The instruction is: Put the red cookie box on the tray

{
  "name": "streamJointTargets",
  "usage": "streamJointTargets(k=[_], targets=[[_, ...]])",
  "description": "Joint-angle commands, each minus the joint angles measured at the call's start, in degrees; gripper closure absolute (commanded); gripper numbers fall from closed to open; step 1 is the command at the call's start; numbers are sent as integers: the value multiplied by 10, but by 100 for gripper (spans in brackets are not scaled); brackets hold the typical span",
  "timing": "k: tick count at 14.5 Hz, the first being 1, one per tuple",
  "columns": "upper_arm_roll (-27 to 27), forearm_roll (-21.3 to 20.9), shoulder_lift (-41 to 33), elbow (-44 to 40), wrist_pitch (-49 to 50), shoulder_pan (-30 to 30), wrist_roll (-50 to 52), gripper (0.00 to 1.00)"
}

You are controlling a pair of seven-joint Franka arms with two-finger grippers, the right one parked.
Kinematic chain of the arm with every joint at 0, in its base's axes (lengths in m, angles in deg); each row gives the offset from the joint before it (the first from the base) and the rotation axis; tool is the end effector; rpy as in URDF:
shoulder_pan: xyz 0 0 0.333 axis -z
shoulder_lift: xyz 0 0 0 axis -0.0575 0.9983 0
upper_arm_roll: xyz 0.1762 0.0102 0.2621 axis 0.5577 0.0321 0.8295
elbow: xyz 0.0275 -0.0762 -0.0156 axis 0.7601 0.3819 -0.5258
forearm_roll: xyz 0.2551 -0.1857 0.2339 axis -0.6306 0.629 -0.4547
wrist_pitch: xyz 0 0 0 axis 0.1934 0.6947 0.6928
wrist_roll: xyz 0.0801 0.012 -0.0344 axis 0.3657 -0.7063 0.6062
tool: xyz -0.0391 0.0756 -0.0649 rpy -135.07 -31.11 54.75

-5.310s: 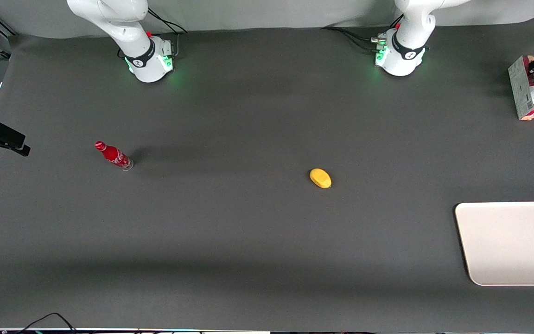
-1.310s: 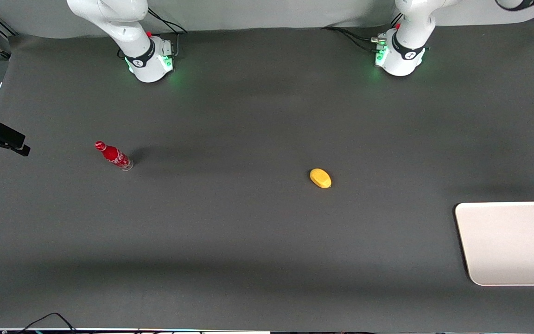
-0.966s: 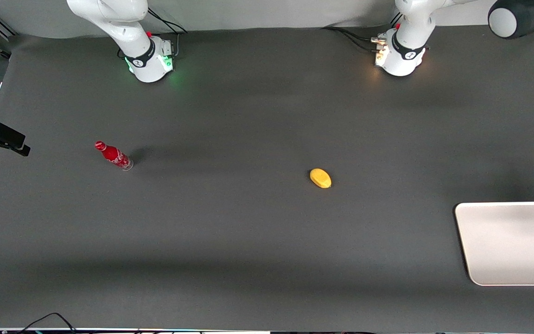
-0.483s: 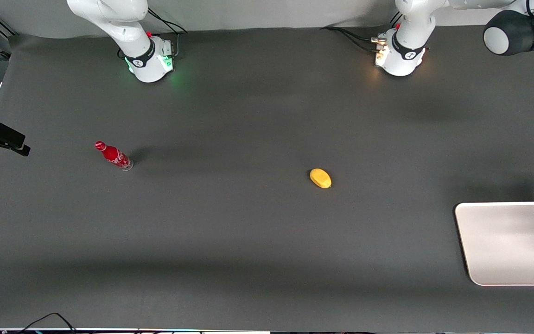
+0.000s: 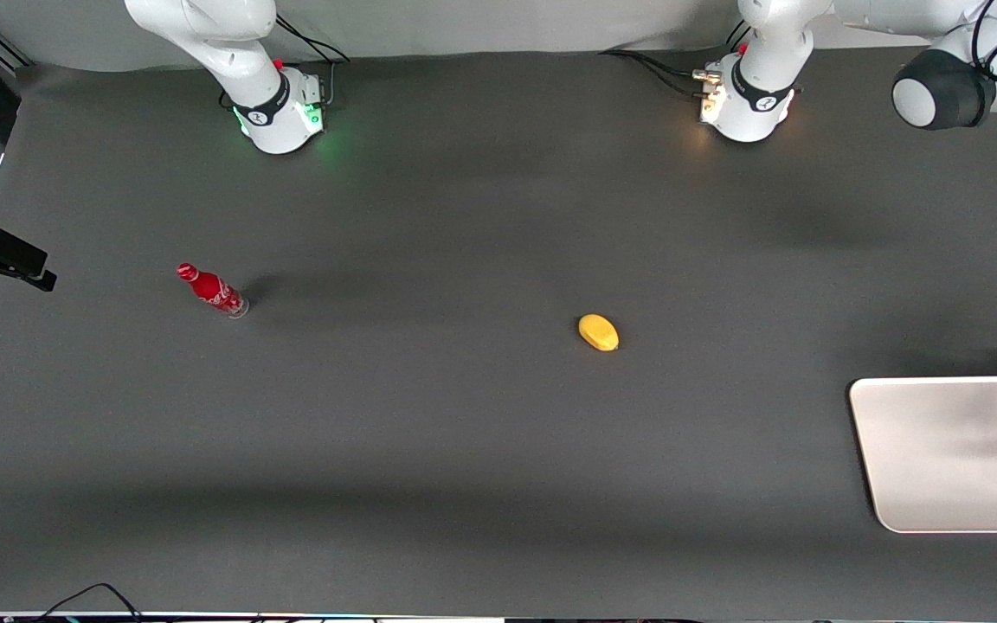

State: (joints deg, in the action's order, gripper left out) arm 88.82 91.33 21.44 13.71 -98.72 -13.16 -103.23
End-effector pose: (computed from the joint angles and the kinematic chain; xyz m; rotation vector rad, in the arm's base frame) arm 0.6944 0.3685 0.2818 -2.9264 0.1260 0.0488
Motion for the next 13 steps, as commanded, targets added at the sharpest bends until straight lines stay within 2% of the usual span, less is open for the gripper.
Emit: streamJointTargets(k=[1,13], targets=[[-3,7,25,-28,-11,-18,-18,100],[-18,20,58,-27,-66,-33,-41,100]])
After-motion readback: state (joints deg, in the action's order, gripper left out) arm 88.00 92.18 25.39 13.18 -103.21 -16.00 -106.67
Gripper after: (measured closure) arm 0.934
